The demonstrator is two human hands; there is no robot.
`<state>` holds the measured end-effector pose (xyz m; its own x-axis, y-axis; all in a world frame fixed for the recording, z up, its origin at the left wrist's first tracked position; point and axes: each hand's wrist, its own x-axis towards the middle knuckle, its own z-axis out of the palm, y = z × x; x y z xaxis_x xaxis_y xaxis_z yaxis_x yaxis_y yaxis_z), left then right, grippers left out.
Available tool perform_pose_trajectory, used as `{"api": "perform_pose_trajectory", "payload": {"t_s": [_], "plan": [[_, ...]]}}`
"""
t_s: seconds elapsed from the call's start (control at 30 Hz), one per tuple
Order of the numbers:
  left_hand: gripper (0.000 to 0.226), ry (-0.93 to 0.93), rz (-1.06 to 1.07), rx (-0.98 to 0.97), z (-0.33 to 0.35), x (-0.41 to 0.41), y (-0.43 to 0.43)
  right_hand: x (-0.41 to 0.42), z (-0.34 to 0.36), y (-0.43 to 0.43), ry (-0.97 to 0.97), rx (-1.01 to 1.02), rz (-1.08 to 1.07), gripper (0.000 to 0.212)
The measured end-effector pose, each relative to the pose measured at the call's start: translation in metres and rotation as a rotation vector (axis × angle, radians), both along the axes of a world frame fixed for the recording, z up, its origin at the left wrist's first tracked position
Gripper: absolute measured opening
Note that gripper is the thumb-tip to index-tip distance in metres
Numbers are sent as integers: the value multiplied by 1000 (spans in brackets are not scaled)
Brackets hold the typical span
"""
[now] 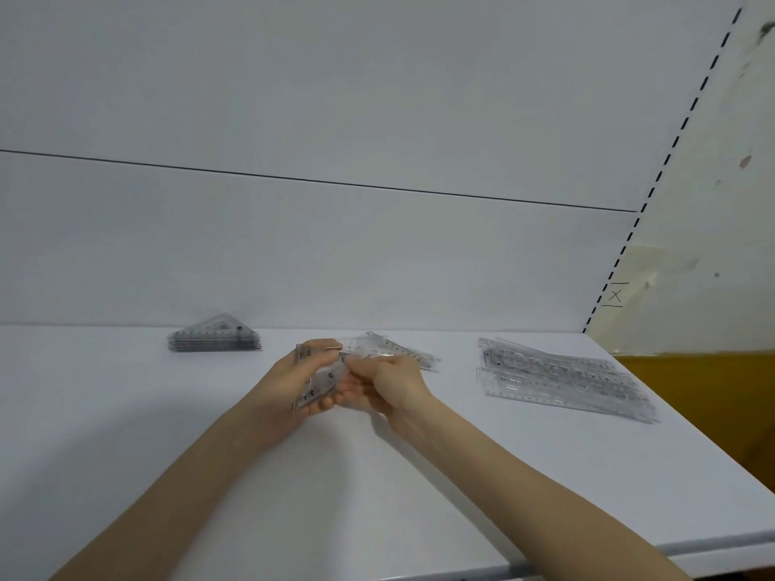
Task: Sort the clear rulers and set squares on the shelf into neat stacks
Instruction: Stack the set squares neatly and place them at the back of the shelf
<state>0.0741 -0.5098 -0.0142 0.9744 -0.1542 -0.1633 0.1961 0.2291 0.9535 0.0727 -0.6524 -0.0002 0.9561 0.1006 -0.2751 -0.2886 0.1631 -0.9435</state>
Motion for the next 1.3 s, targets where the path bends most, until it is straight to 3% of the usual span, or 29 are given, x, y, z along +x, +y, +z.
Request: {"api": "perform_pose_trajectory", "payload": {"t_s": [0.23,0.37,0.5,0.6,0.67,0.87,1.17,1.3], "plan": [[20,-50,-63,-46,-3,-2,1,-8,3,1,-134,-341,102,24],[17,-17,-91,-62,-2,-1,2,13,3,-17,-323,-613,80,27],[18,-13,-93,-59,-2,1,5,50,4,-54,-626,-888,-59,5],[20,-11,-98,-47,-3,2,6,75,-2,-76,-610,-1184,183,31],[21,4,-100,-53,-3,3,6,83,-6,-79,-541,-1290,314,22],[18,68,-81,-68,0,5,6,94,-17,-78,-541,-1233,304,42],[18,103,-15,-66,-1,9,7,98,-21,-87,-608,-1147,188,17],[13,117,2,-74,0,9,6,96,-17,-95,-654,-1111,103,17]]}}
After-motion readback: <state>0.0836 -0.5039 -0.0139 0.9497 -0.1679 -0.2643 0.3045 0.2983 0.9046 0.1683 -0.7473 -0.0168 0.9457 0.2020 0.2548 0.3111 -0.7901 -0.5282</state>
